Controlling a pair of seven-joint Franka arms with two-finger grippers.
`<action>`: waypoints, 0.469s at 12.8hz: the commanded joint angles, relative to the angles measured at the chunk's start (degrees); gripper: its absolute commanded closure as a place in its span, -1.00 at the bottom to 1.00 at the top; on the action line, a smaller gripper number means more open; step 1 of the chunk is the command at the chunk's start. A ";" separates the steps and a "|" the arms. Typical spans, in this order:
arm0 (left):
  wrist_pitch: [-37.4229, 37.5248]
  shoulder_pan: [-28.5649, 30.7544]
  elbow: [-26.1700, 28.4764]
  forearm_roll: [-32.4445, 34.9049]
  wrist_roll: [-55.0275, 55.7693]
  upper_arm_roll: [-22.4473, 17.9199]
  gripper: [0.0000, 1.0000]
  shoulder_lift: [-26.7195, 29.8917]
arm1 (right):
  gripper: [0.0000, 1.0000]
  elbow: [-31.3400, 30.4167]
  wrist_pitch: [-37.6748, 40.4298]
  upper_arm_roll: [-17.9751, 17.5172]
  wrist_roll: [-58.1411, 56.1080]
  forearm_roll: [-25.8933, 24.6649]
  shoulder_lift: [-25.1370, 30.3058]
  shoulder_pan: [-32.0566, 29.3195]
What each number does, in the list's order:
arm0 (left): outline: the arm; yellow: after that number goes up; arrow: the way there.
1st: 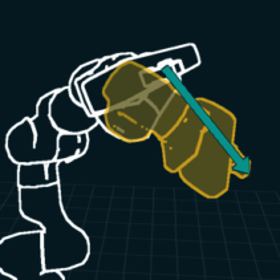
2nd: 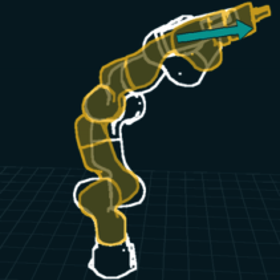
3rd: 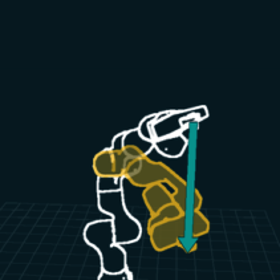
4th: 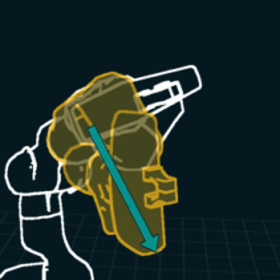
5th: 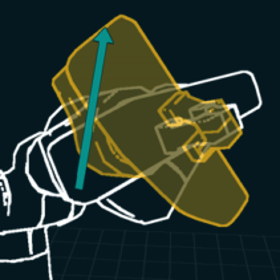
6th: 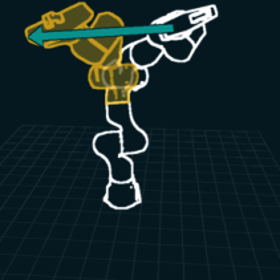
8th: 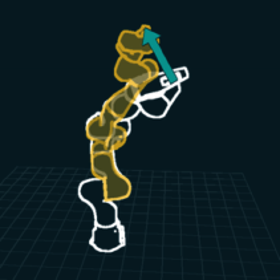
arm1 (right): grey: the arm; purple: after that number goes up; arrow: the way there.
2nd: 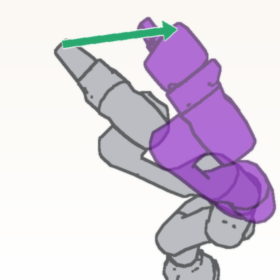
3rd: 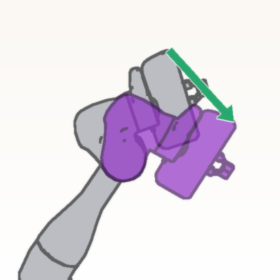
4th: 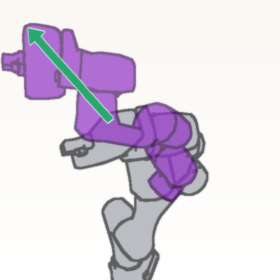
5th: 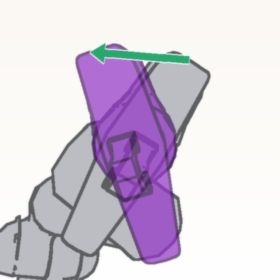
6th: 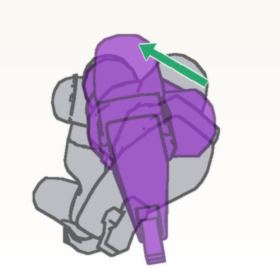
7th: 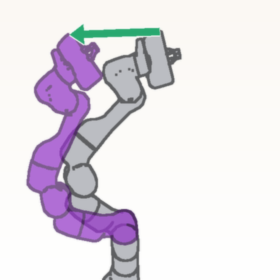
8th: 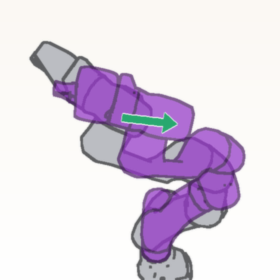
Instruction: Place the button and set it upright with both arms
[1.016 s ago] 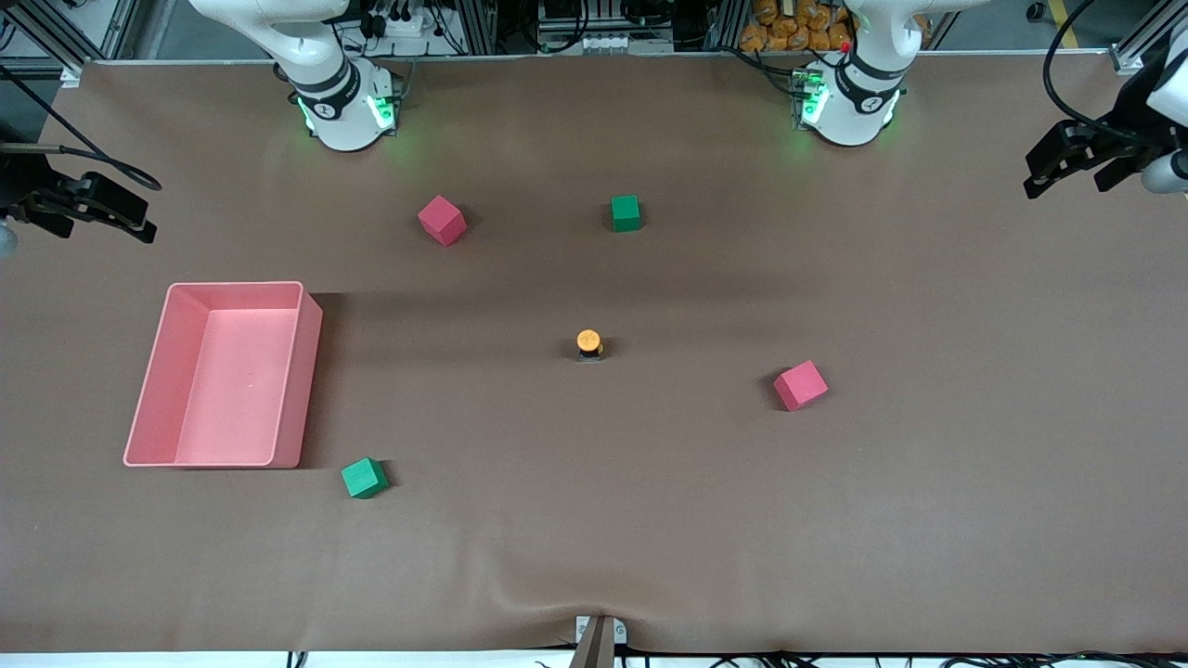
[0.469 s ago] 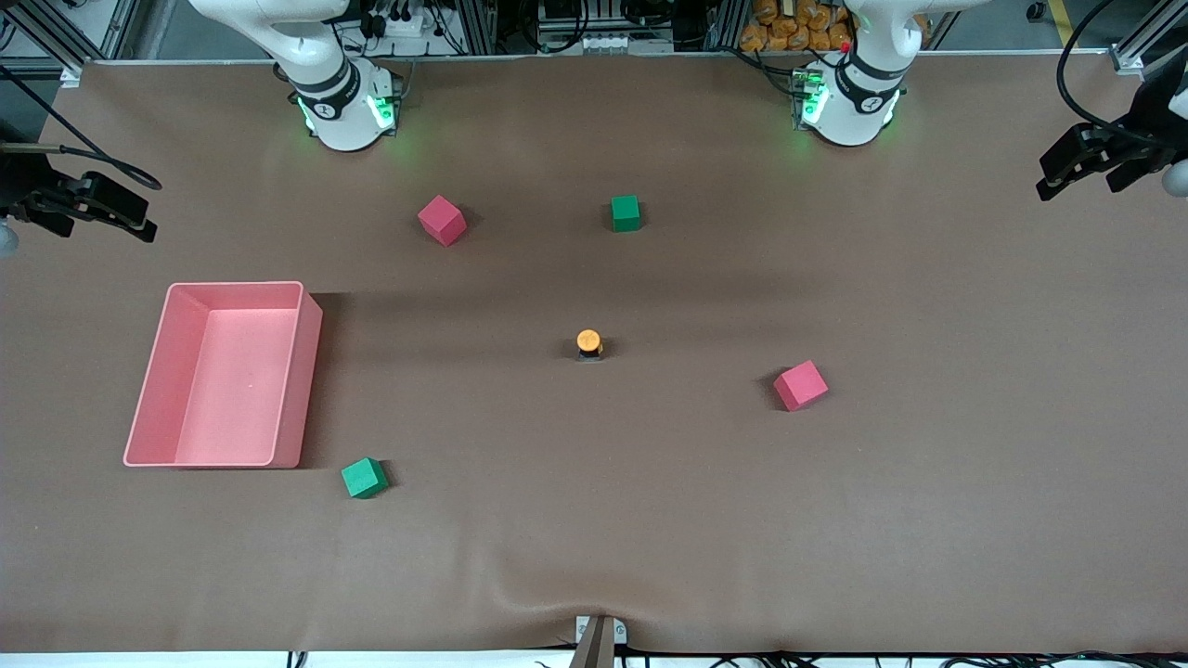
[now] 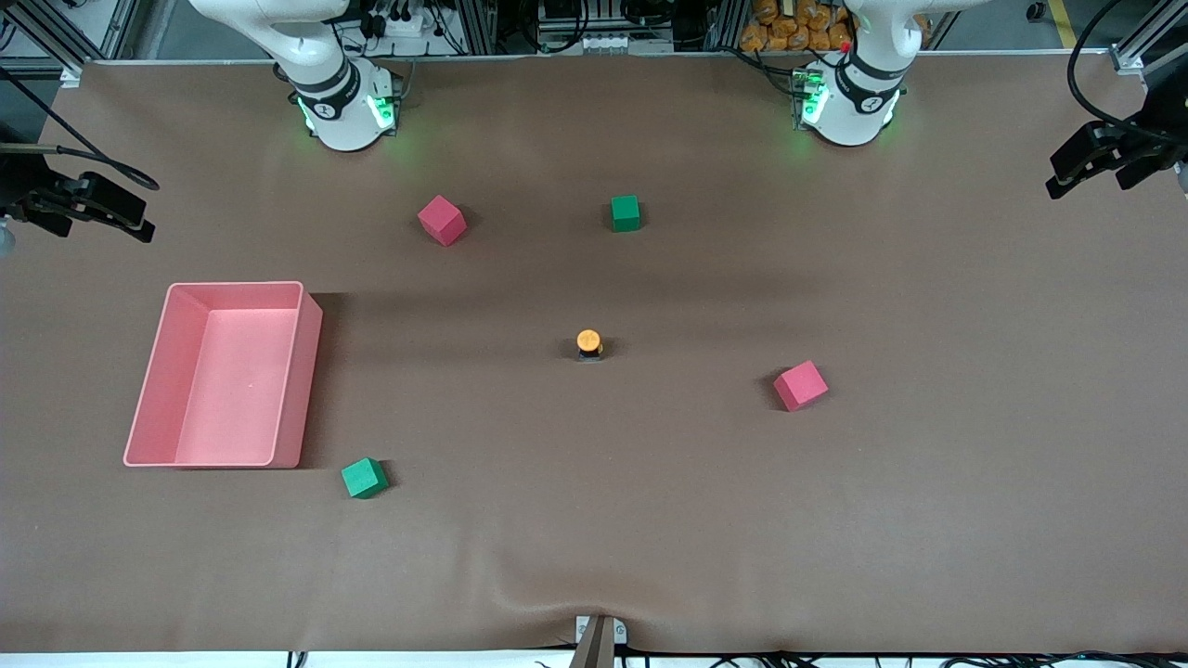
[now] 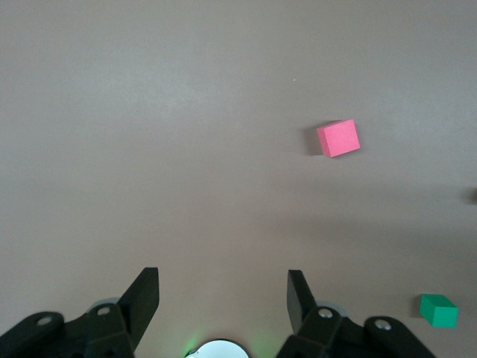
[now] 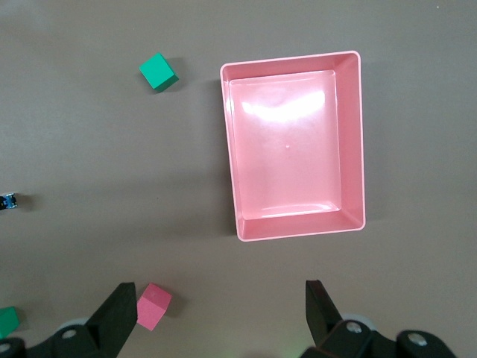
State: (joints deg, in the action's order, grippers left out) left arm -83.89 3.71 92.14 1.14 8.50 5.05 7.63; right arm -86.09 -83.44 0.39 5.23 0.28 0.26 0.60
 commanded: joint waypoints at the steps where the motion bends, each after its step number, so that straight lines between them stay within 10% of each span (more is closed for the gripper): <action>1: 0.75 0.68 -1.35 -0.96 -1.03 -0.04 -0.56 -0.51 | -1.00 1.19 0.91 -0.21 -0.66 1.13 -0.52 -0.87; 6: -0.66 0.59 -1.44 -1.14 -0.94 -0.04 -0.56 -0.69 | -1.00 1.19 1.26 -0.21 -0.74 3.06 -0.52 -1.92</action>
State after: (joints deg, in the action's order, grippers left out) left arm -84.58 3.77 92.09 1.13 8.50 5.00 7.12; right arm -86.09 -83.16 0.45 5.22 1.93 0.25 -0.19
